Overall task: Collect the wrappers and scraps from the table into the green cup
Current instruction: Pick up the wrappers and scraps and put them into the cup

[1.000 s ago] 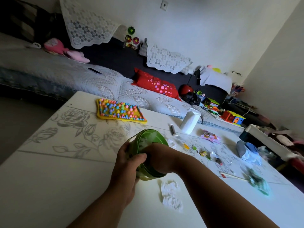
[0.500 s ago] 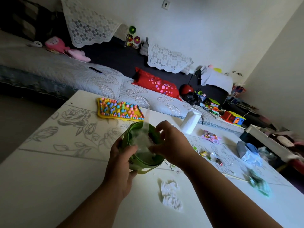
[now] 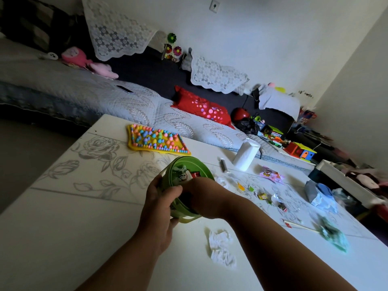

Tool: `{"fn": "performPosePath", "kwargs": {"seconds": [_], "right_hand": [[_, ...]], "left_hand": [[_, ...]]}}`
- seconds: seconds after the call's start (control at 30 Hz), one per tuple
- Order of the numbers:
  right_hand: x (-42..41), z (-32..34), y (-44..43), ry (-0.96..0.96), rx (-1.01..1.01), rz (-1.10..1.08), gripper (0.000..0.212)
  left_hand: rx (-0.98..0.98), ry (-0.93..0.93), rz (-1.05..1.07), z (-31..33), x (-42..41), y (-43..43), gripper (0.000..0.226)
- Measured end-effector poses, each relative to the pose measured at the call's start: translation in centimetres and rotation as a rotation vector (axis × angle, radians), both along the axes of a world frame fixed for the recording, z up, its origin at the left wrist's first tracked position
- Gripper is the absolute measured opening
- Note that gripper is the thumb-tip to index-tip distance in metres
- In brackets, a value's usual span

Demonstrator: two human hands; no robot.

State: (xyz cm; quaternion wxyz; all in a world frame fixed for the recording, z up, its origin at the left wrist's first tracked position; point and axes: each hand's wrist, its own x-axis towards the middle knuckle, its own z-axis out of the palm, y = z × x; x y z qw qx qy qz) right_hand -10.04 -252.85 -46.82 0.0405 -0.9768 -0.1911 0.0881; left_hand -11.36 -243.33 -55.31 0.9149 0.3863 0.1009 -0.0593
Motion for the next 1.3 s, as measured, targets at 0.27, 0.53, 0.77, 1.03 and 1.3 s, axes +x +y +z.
{"fn": "performPosePath", "kwargs": {"seconds": [0.27,0.53,0.77,1.03,1.3], "right_hand": [[-0.5,1.2,-2.5,-0.044,0.436,-0.208,0.036],[-2.9,-3.3,-8.9,0.015,0.285,-0.538,0.030],[-3.8,-9.7,-11.3,0.168,0.164,-0.640,0.063],[-2.1,-6.5,-10.1,-0.257,0.641,-0.654,0.029],[1.5,-1.3,-2.9,-0.288,0.530,-0.369,0.041]], "left_hand": [[-0.040,0.019,0.025,-0.3,0.5,0.3,0.050],[0.003,0.018,0.099,-0.3,0.9,0.7,0.048],[0.004,0.006,0.106,-0.9,1.2,0.6,0.050],[0.012,0.003,0.100,-1.3,1.9,-0.1,0.048],[0.056,-0.014,0.093,-1.8,2.0,-1.2,0.052]]}}
